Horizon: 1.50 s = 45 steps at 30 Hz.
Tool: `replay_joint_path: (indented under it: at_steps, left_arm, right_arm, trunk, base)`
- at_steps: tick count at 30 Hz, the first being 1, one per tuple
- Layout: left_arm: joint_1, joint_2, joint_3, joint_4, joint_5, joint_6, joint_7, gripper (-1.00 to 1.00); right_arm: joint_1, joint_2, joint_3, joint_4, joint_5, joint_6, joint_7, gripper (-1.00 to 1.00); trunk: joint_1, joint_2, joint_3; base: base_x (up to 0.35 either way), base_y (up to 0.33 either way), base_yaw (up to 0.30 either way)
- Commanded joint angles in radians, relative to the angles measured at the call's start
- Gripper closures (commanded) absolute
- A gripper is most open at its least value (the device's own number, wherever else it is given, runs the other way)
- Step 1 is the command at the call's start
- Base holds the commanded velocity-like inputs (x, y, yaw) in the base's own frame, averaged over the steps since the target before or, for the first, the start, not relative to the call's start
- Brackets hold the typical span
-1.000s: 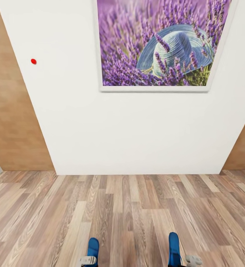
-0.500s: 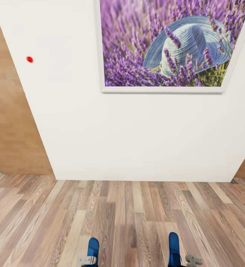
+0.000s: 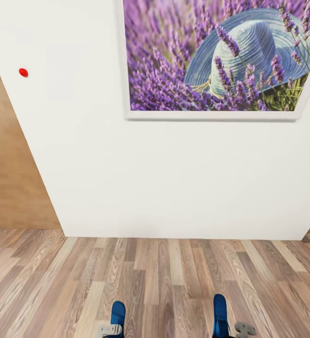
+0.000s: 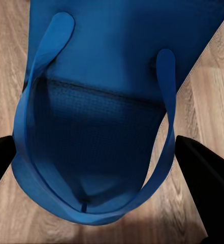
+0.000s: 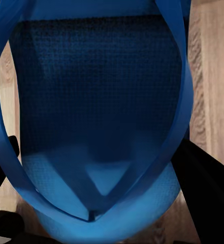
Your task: In the bedroom, move the book from the bed onto either nightstand, and place the two sandals side by side next to the bed.
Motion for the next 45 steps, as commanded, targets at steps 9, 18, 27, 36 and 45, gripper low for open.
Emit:
replay_joint_path:
  at_steps: [9, 18, 27, 36, 45]
  left_arm:
    - [-0.001, 0.000, 0.008, 0.001, -0.005, -0.002, -0.004, 1.00]
    - [-0.001, 0.000, 0.008, 0.001, -0.005, -0.002, -0.004, 1.00]
    - [-0.001, 0.000, 0.008, 0.010, -0.007, -0.002, -0.004, 1.00]
    - [-0.001, 0.000, 0.008, 0.011, -0.007, -0.002, -0.004, 1.00]
    - [-0.001, 0.000, 0.008, 0.011, -0.007, -0.002, -0.004, 1.00]
  right_arm:
    - [-0.001, 0.000, -0.001, 0.001, -0.009, -0.001, 0.004, 1.00]
    - [-0.001, 0.001, 0.000, 0.001, -0.009, -0.001, 0.004, 1.00]
    - [-0.001, 0.000, -0.001, 0.001, -0.009, -0.001, 0.004, 1.00]
    - [-0.001, 0.000, -0.001, 0.001, -0.009, -0.001, 0.004, 1.00]
    - [-0.001, 0.001, -0.001, 0.001, -0.009, -0.001, 0.004, 1.00]
  trunk:
    - [0.000, 0.000, -0.001]
    - [0.000, 0.000, -0.001]
    - [0.000, 0.000, -0.001]
    - [0.000, 0.000, -0.001]
    - [0.000, 0.000, -0.001]
  base:
    - [0.322, 0.000, 0.000]
    - [0.322, 0.000, 0.000]
    - [0.322, 0.000, 0.006]
    - [0.322, 0.000, 0.145]
    - [0.323, 0.000, 0.010]
